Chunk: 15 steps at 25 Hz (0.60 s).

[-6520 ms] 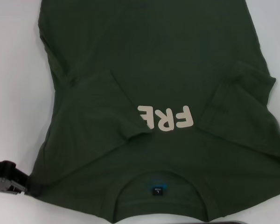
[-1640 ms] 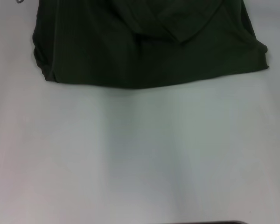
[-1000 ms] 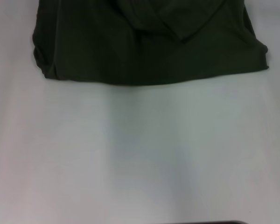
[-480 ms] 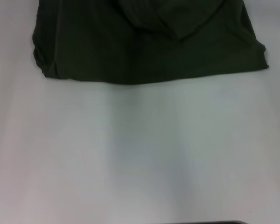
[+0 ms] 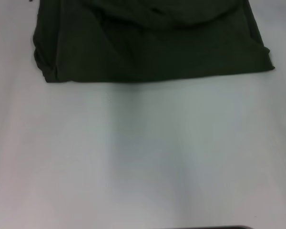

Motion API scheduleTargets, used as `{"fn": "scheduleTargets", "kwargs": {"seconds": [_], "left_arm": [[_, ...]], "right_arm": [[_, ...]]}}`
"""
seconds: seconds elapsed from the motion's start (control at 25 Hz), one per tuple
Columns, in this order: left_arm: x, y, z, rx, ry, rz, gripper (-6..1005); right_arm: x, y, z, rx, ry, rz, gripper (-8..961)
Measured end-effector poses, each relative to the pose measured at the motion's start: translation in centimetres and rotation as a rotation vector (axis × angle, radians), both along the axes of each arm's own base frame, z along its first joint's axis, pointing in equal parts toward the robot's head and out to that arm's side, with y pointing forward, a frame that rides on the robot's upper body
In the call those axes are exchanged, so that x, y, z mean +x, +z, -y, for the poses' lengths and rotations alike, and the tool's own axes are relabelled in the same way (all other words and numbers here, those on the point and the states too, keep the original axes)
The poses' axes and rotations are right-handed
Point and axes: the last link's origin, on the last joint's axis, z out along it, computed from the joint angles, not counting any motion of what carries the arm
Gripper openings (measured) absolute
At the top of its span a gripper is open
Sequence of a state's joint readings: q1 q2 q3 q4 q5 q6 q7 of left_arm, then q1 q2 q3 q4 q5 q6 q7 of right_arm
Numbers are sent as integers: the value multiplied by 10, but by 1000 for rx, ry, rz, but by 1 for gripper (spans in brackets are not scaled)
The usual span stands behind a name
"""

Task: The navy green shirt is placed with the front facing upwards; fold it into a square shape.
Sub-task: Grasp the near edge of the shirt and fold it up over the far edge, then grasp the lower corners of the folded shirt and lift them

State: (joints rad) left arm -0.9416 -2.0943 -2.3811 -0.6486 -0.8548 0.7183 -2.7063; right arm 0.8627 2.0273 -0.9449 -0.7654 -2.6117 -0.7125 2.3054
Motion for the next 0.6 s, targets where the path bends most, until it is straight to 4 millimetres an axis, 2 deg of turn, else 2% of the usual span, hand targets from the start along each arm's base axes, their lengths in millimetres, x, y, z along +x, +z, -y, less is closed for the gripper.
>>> {"fn": "scheduleTargets", "kwargs": {"seconds": [0.08,0.2,0.52,0.6], "left_arm": [[-4,1,1,5,14,9,306],[-8,3,2,12,23,15,391],[-10,3,4,10,27,18,601],[-10,3,4,6,26,18,602]], "right_arm": [[0,2,-1,8,3,2,273],[0,4,-2,17,3,3,489],[-2,6,-1,3,-28,-42,522],[-1,7,0,2,-42,-59,530]]}}
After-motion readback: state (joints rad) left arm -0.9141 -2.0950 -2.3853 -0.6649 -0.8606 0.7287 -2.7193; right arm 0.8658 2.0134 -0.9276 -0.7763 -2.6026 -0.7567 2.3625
